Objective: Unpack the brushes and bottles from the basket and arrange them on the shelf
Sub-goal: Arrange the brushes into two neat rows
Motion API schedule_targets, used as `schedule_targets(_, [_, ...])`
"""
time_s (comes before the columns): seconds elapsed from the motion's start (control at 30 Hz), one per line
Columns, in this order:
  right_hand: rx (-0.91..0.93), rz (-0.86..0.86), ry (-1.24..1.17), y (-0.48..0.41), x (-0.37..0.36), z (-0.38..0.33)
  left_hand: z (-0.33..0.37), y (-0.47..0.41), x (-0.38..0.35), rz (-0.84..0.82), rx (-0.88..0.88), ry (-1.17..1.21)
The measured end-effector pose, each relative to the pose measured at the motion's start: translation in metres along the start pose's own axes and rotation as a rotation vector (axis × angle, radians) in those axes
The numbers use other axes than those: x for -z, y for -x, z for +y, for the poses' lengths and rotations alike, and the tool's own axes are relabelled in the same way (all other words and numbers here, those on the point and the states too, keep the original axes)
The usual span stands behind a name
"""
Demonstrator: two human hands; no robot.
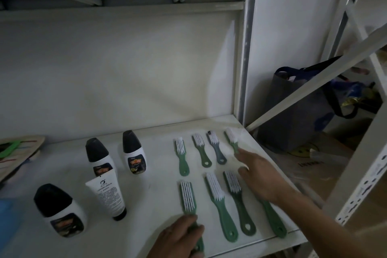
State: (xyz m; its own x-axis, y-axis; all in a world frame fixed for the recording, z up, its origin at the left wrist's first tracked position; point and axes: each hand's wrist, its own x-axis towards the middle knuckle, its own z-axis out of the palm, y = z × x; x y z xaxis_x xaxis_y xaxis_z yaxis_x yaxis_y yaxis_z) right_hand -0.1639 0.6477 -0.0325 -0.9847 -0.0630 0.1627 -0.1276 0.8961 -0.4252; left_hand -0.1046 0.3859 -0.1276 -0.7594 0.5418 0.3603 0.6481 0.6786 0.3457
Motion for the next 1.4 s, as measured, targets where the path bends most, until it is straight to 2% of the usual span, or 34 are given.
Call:
schedule_targets(0.1, [0.159,0.021,0.012,0.056,-0.018,-0.026,-0.010,-0.007,-0.003,-0.054,-0.020,-0.057])
schedule_targets(0.2, [0.179,-0.071,-0.023,0.076,-0.041,-0.047,-0.008,-0.007,-0.002,-0.070,-0.027,-0.077])
schedule_targets(0.3, [0.171,-0.025,-0.053,0.059,-0.040,-0.055,-0.002,-0.011,0.007,-0.114,-0.021,-0.079])
schedule_targets(0.4, [0.182,-0.062,-0.058,0.030,-0.031,-0.064,-0.005,-0.011,0.000,-0.107,-0.034,-0.122])
schedule_targets(0.5, [0.189,-0.195,-0.095,-0.005,-0.037,-0.084,-0.007,-0.010,-0.005,-0.041,-0.063,-0.135])
schedule_targets(0.67, [0.131,-0.440,0.018,-0.050,-0.055,-0.108,-0.011,-0.012,-0.011,0.012,-0.121,-0.180])
schedule_targets(0.87, [0.052,-0.488,0.085,-0.066,-0.074,-0.105,-0.024,-0.020,-0.036,0.054,-0.065,-0.184])
schedule_targets(0.97, [0.031,-0.471,0.076,-0.070,-0.078,-0.102,-0.036,-0.033,-0.045,0.073,-0.021,-0.263])
schedule_targets(1.03, [0.036,-0.456,0.086,-0.072,-0.080,-0.100,-0.037,-0.032,-0.047,0.095,0.017,-0.224])
schedule_targets(1.13, [0.062,-0.410,0.066,-0.067,-0.075,-0.101,-0.019,-0.011,-0.032,0.093,-0.050,-0.205])
schedule_targets(1.3, [0.195,-0.080,-0.130,-0.005,-0.040,-0.090,-0.012,-0.017,-0.010,-0.029,0.000,-0.116])
schedule_targets(1.4, [0.143,0.111,-0.008,0.057,-0.037,-0.066,-0.013,-0.013,-0.011,-0.050,-0.011,-0.099])
